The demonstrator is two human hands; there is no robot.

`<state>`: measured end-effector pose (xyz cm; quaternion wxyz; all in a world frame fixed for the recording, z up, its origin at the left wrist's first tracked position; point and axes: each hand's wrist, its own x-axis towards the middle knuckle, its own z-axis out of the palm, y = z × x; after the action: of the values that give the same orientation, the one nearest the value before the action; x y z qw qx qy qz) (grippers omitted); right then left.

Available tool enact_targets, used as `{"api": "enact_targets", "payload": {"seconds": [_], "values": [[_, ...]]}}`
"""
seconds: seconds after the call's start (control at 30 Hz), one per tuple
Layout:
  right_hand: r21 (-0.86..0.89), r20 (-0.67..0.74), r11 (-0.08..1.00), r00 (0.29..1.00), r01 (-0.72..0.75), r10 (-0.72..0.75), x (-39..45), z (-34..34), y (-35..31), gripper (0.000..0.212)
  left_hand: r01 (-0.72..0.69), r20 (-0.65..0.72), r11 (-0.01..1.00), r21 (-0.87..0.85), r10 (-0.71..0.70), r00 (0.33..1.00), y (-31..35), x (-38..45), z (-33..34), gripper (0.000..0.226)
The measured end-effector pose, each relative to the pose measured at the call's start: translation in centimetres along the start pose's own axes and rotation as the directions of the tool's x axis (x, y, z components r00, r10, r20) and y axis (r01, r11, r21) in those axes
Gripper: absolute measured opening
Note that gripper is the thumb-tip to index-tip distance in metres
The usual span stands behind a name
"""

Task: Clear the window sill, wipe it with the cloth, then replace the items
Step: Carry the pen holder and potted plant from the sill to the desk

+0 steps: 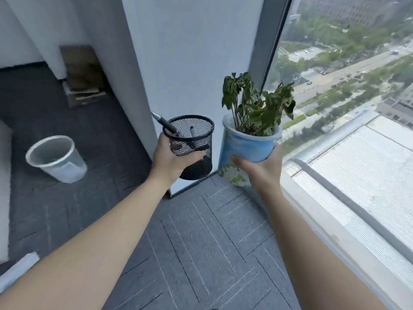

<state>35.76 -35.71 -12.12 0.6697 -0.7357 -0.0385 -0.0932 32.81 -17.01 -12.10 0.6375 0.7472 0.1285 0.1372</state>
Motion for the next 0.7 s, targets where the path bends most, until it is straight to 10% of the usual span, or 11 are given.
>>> {"api": "enact_targets", "payload": {"seconds": [0.37, 0.7], "values": [[0.064, 0.425, 0.997, 0.903, 0.047, -0.069, -9.3, 21.3, -7.0, 0.052, 0.004, -0.441, 0.999, 0.044, 0.015, 0.897, 0.9, -8.6, -25.1, 0.077], [0.171, 0.74, 0.98, 0.643, 0.102, -0.196, -16.9, 39.4, -12.2, 0.063, 0.048, -0.776, 0.998, 0.051, 0.009, 0.631, 1.0, -15.7, -41.7, 0.079]]}}
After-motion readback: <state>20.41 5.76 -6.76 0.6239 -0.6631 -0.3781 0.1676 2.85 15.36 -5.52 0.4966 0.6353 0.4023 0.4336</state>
